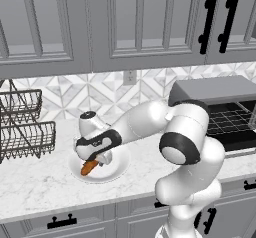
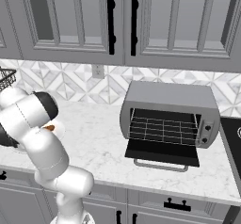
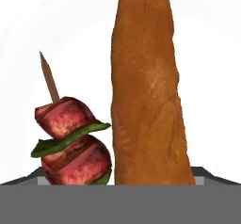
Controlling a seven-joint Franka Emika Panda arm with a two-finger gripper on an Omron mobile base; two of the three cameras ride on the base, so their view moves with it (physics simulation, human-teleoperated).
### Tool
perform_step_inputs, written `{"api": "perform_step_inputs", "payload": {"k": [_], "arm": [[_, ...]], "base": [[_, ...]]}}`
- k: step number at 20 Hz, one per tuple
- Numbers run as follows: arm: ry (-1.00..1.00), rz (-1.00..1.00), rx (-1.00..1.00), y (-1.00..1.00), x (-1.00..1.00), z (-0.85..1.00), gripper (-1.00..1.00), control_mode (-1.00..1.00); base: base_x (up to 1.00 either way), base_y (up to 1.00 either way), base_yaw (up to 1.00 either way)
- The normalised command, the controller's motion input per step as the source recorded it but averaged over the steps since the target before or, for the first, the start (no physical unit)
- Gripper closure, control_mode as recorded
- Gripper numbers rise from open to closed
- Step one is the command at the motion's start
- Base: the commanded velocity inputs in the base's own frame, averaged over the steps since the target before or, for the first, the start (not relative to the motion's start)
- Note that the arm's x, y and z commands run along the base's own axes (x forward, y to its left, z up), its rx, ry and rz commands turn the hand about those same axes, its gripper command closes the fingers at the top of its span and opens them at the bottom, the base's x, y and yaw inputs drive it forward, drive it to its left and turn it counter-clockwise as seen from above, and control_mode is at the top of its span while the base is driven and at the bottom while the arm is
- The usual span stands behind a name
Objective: Pick up the kebab skewer and baguette bread, and place them inside the toaster oven. Close the toaster oven door and start by setting the timer.
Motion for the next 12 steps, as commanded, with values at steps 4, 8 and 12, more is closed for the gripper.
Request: {"api": "perform_step_inputs", "payload": {"k": [4, 8, 12], "arm": [[0.00, 0.00, 0.00, 0.00, 0.00, 0.00, 1.00, -1.00], [0.00, -0.01, 0.00, -0.12, -0.03, 0.06, 1.00, -1.00], [0.00, -0.09, 0.00, -0.51, -0.48, 0.57, 1.00, -1.00]], "base": [[0.00, 0.00, 0.00], [0.00, 0.00, 0.00], [0.00, 0.00, 0.00]]}}
